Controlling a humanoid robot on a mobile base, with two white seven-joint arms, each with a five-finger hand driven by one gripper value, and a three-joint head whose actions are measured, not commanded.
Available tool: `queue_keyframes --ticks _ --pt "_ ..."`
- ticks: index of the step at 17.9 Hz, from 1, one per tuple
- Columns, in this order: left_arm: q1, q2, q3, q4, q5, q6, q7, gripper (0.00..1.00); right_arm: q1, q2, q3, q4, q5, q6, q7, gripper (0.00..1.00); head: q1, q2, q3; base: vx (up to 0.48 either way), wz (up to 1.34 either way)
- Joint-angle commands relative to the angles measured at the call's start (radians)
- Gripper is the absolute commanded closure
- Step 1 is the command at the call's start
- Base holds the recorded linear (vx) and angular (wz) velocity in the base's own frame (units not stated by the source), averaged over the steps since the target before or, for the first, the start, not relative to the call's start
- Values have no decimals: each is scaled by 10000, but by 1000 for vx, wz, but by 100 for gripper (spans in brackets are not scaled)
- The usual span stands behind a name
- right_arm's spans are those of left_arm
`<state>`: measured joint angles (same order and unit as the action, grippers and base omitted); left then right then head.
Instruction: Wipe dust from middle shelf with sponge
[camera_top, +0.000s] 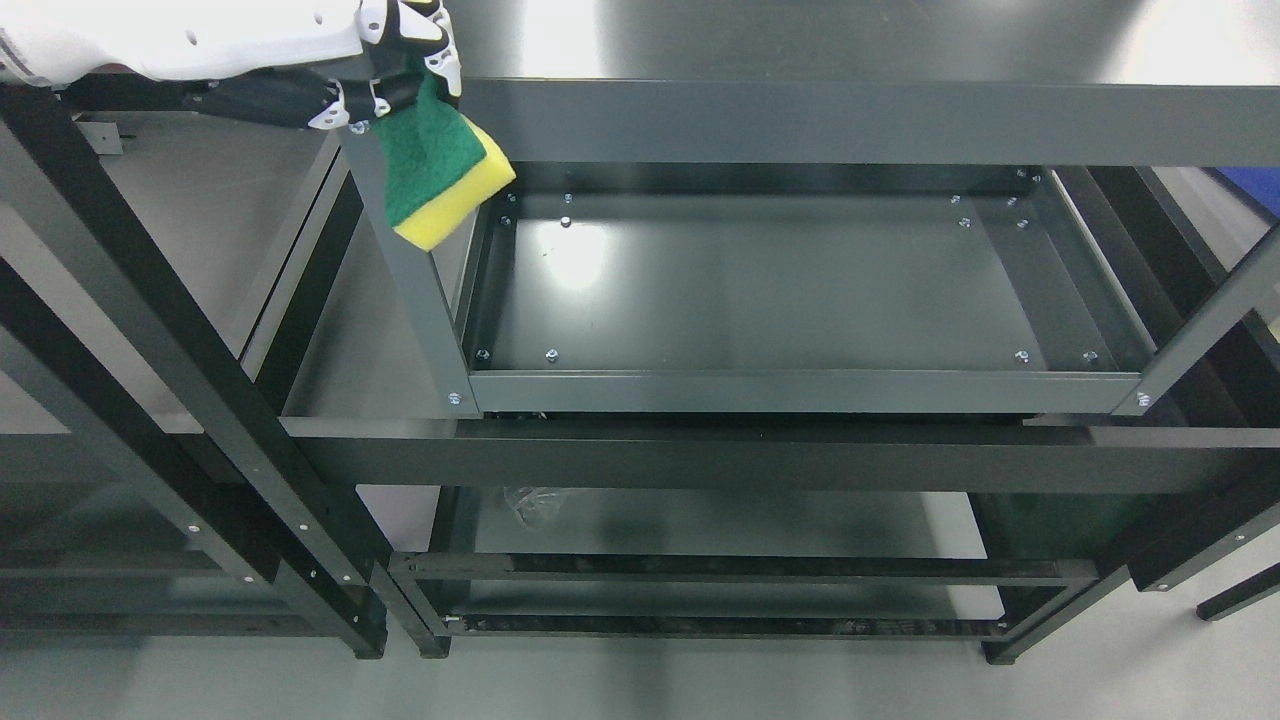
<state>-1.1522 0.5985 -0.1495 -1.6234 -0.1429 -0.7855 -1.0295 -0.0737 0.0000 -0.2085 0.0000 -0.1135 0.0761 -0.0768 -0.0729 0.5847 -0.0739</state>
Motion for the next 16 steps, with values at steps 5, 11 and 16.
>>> queue_keyframes --ticks 5,11,16 --pt "-290 -5811 -897 861 -4549 1 -75 100 0 -175 -1 -174 0 6 32 0 0 0 0 0 0" --pt "-1668 -5811 -3393 1477 -4784 518 2238 100 0 -175 -1 -174 0 6 32 0 0 0 0 0 0" --pt "-1961 -5811 -6276 1891 -4509 2789 4585 99 0 -175 -1 -174 0 6 32 0 0 0 0 0 0"
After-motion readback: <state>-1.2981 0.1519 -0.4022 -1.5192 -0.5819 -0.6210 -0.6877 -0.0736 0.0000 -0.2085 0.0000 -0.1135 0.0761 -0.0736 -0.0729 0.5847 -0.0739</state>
